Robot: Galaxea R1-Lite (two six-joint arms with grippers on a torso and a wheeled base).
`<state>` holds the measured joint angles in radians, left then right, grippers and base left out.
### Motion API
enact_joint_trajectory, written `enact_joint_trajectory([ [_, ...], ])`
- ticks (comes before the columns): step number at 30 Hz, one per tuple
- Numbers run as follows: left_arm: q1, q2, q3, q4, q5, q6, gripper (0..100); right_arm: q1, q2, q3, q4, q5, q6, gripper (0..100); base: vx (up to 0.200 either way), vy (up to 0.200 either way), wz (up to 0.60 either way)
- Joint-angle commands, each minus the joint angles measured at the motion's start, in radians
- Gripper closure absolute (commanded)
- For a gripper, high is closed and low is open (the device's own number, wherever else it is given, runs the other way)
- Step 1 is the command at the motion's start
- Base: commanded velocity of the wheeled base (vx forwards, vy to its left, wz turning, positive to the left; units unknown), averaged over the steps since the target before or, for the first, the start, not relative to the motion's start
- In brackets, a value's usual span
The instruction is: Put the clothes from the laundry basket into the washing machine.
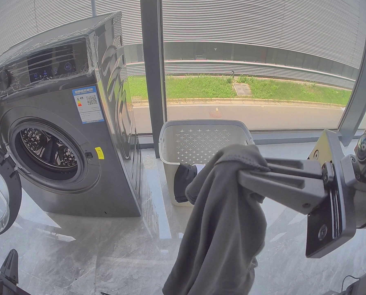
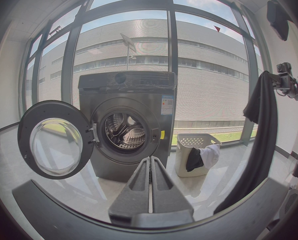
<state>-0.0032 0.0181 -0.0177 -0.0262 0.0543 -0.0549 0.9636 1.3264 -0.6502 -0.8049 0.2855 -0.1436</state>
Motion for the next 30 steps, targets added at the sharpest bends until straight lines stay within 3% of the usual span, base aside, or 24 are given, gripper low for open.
enact_joint_trajectory([
  [1, 0.002, -0.012, 0.01, -0.008, -0.016, -0.002, 100, 0.009, 0.024, -0.002, 0.0, 0.0, -0.001, 100, 0.0, 0.0, 0.0],
  [2, 0.002, -0.013, 0.002, -0.043, -0.083, 0.003, 100, 0.01, 0.025, 0.001, 0.0, 0.0, -0.001, 100, 0.0, 0.0, 0.0],
  [5, 0.002, -0.013, -0.015, -0.116, -0.103, 0.015, 100, 0.01, 0.027, 0.001, 0.0, 0.0, -0.001, 100, 0.0, 0.0, 0.0],
  [7, 0.0, -0.009, -0.071, -0.115, -0.113, 0.038, 100, 0.01, 0.034, -0.006, 0.0, 0.001, -0.001, 100, 0.0, 0.0, 0.0],
  [10, -0.004, 0.014, -0.168, -0.101, -0.159, 0.046, 100, 0.014, 0.053, -0.019, 0.0, 0.001, -0.002, 100, 0.0, 0.0, 0.0],
  [18, -0.143, 0.224, -0.461, -0.021, -0.562, 0.04, 100, 0.015, 0.074, -0.045, 0.0, 0.003, -0.001, 100, 0.0, 0.0, 0.0],
  [19, -0.143, 0.224, -0.461, -0.021, -0.562, 0.04, 100, 0.015, 0.074, -0.045, 0.0, 0.003, -0.001, 100, 0.0, 0.0, 0.0],
  [20, -0.173, 0.289, -0.487, -0.003, -0.626, 0.032, 100, 0.015, 0.08, -0.045, 0.0, 0.003, -0.001, 100, 0.0, 0.0, 0.0],
  [21, -0.189, 0.327, -0.495, -0.005, -0.651, 0.032, 100, 0.015, 0.083, -0.045, 0.0, 0.003, -0.001, 100, 0.0, 0.0, 0.0],
  [25, -0.218, 0.467, -0.482, -0.009, -0.691, 0.036, 100, 0.015, 0.097, -0.048, 0.001, 0.007, -0.001, 100, 0.0, 0.0, 0.0],
  [26, -0.225, 0.496, -0.478, -0.012, -0.697, 0.036, 0, 0.015, 0.1, -0.052, 0.0, 0.014, -0.001, 100, 0.0, 0.0, 0.0],
  [28, -0.241, 0.53, -0.475, -0.023, -0.714, 0.038, 0, 0.015, 0.108, -0.057, 0.0, 0.026, -0.001, 100, 0.0, 0.0, 0.0],
  [30, -0.29, 0.579, -0.467, -0.058, -0.769, 0.043, 0, 0.015, 0.126, -0.078, 0.0, 0.034, -0.002, 100, 0.0, 0.0, 0.0],
])
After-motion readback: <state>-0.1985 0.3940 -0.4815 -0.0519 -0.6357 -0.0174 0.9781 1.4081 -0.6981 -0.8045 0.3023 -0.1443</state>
